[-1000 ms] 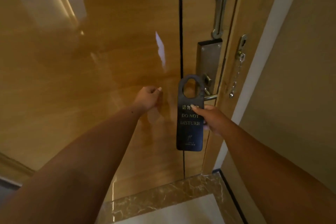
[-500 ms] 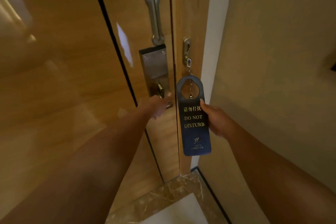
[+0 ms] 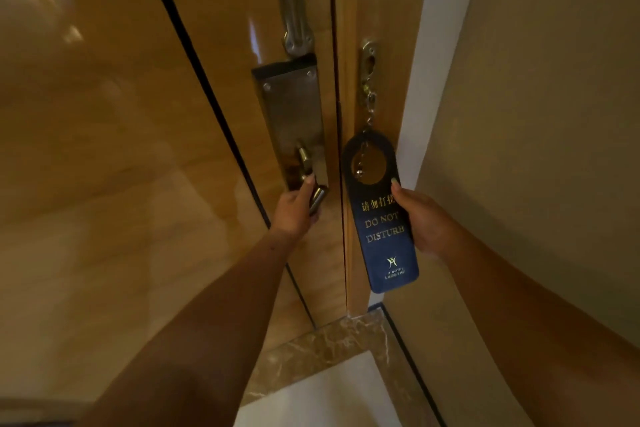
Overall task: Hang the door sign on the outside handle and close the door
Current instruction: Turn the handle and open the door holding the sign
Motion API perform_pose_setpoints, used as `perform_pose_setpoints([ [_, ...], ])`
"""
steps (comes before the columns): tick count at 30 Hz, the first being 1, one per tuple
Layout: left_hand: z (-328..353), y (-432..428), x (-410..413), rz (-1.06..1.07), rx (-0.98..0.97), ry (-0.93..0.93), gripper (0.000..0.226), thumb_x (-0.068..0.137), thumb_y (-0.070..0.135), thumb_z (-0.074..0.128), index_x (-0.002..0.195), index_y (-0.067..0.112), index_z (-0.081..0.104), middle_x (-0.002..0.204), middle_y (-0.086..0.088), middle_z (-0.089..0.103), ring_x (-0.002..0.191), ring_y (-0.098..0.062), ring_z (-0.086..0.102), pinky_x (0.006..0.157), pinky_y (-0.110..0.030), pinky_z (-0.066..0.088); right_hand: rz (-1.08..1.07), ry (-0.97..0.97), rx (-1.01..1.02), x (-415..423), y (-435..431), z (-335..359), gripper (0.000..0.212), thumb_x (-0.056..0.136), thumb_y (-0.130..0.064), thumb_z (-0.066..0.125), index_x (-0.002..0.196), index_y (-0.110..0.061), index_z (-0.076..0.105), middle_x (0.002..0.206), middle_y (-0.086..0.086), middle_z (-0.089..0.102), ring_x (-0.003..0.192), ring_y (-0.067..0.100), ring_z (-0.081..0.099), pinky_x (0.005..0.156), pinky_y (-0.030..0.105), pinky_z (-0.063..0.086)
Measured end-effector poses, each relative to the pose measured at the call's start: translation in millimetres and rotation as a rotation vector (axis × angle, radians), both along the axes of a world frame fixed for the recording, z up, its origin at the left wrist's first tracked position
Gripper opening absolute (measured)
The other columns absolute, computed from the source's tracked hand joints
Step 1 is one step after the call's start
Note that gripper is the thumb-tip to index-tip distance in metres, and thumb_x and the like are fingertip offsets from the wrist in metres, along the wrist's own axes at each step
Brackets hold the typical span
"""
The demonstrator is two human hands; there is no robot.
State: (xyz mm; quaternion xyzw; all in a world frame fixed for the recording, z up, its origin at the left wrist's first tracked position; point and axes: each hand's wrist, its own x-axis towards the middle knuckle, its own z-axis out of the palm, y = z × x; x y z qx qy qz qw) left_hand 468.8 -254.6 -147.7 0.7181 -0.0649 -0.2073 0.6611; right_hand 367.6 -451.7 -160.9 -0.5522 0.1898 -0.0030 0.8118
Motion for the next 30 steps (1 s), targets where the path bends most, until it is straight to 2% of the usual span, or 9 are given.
perform_pose_setpoints([
  [6, 5.5, -2.7, -5.6, 0.059, -0.023, 0.091, 0.035, 0.093, 0.042, 0.047, 0.078, 0.013, 0.059, 0.07, -0.003, 0.053, 0.058, -0.011, 0.05, 0.041, -0.014, 0.039, 0.018, 0.008, 0.011, 1.5, 5.3, -1.4, 0.059, 0.075, -0.051, 0.063, 0.116, -0.01, 0.065, 0.112, 0.014, 0.071, 0.104, 0.029, 0.067, 0.085, 0.041, 0.052],
  [9, 1.3, -2.5, -7.9, 0.103, -0.041, 0.122, 0.028, 0.089, 0.045, 0.055, 0.08, 0.02, 0.063, 0.08, -0.002, 0.06, 0.07, -0.012, 0.058, 0.047, -0.015, 0.045, 0.056, 0.017, 0.003, -2.3, 1.7, 0.6, 0.054, 0.074, -0.053, 0.064, 0.109, -0.012, 0.068, 0.105, 0.012, 0.073, 0.099, 0.028, 0.069, 0.077, 0.039, 0.053],
  [11, -4.3, -1.6, -7.6, 0.135, -0.023, 0.101, 0.03, 0.084, 0.05, 0.059, 0.074, 0.023, 0.068, 0.083, -0.001, 0.064, 0.074, -0.013, 0.062, 0.052, -0.019, 0.049, 0.067, 0.037, -0.02, -4.5, -3.3, 2.6, 0.054, 0.071, -0.056, 0.065, 0.105, -0.014, 0.069, 0.103, 0.012, 0.073, 0.097, 0.029, 0.07, 0.08, 0.042, 0.052],
  [15, -5.7, 1.9, -13.3, 0.087, 0.09, 0.017, 0.036, 0.065, 0.07, 0.059, 0.065, 0.037, 0.073, 0.07, 0.009, 0.068, 0.076, -0.015, 0.064, 0.066, -0.028, 0.05, 0.027, 0.035, -0.063, -7.1, -8.5, 6.4, 0.064, 0.066, -0.06, 0.068, 0.108, -0.013, 0.069, 0.102, 0.012, 0.074, 0.096, 0.029, 0.07, 0.081, 0.044, 0.053],
  [17, -7.5, 5.3, -22.1, 0.055, 0.157, -0.008, 0.05, 0.062, 0.077, 0.056, 0.066, 0.03, 0.073, 0.067, 0.005, 0.067, 0.074, -0.018, 0.063, 0.073, -0.037, 0.051, 0.025, 0.034, -0.076, -9.2, -7.1, 10.1, 0.06, 0.064, -0.061, 0.069, 0.103, -0.015, 0.071, 0.101, 0.012, 0.074, 0.096, 0.03, 0.07, 0.08, 0.044, 0.053],
  [20, -2.1, 11.4, -44.3, 0.005, 0.376, -0.127, 0.056, 0.069, 0.079, 0.042, 0.057, 0.031, 0.068, 0.052, 0.007, 0.063, 0.059, -0.013, 0.062, 0.064, -0.033, 0.048, 0.052, 0.049, -0.093, -16.5, -1.1, 19.0, 0.058, 0.065, -0.065, 0.066, 0.099, -0.019, 0.073, 0.103, 0.011, 0.074, 0.096, 0.029, 0.07, 0.082, 0.046, 0.052],
  [23, 10.7, 20.1, -69.2, -0.106, 0.611, -0.262, 0.058, 0.079, 0.072, 0.033, 0.054, 0.027, 0.06, 0.055, 0.007, 0.057, 0.064, -0.019, 0.058, 0.061, -0.031, 0.039, 0.078, 0.04, -0.075, -31.9, 10.7, 29.2, 0.065, 0.062, -0.072, 0.063, 0.102, -0.02, 0.072, 0.104, 0.009, 0.075, 0.097, 0.027, 0.07, 0.085, 0.047, 0.05],
  [27, 33.6, 30.4, -106.0, -0.216, 1.039, -0.471, 0.051, 0.086, 0.066, 0.025, 0.083, 0.025, 0.056, 0.068, 0.003, 0.05, 0.073, -0.023, 0.053, 0.068, -0.037, 0.042, 0.033, -0.036, -0.059, -59.0, 30.4, 51.3, 0.074, 0.059, -0.074, 0.063, 0.108, -0.019, 0.071, 0.11, 0.01, 0.073, 0.103, 0.03, 0.068, 0.09, 0.05, 0.048],
  [30, 46.9, 37.6, -141.2, -0.287, 1.265, -0.613, 0.048, 0.091, 0.058, 0.026, 0.097, 0.024, 0.059, 0.065, 0.004, 0.044, 0.074, -0.024, 0.055, 0.067, -0.039, 0.046, -0.01, -0.08, -0.082, -91.2, 45.3, 69.7, 0.065, 0.063, -0.072, 0.06, 0.099, -0.02, 0.074, 0.1, 0.005, 0.076, 0.095, 0.025, 0.071, 0.077, 0.041, 0.05],
])
